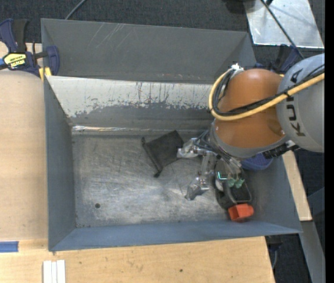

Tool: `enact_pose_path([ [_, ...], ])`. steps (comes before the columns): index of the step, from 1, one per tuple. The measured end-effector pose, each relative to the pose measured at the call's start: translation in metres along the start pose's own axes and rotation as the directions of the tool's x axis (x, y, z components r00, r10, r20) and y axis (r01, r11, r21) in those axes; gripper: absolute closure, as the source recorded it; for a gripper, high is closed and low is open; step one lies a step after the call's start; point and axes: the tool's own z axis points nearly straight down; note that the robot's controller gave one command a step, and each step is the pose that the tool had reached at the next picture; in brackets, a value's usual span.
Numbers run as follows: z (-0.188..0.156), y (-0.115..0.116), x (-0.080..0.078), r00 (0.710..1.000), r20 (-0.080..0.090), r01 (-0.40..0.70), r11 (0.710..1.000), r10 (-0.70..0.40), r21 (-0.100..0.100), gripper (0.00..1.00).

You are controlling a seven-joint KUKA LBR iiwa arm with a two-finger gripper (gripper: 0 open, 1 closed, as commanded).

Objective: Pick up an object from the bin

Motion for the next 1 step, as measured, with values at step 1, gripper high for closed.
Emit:
enact_pose_path([
  [1, 0.0861, -0.0077, -0.0748, 0.993, 0.01, 0.121, 0.993, -0.121, 0.0, 0.0],
])
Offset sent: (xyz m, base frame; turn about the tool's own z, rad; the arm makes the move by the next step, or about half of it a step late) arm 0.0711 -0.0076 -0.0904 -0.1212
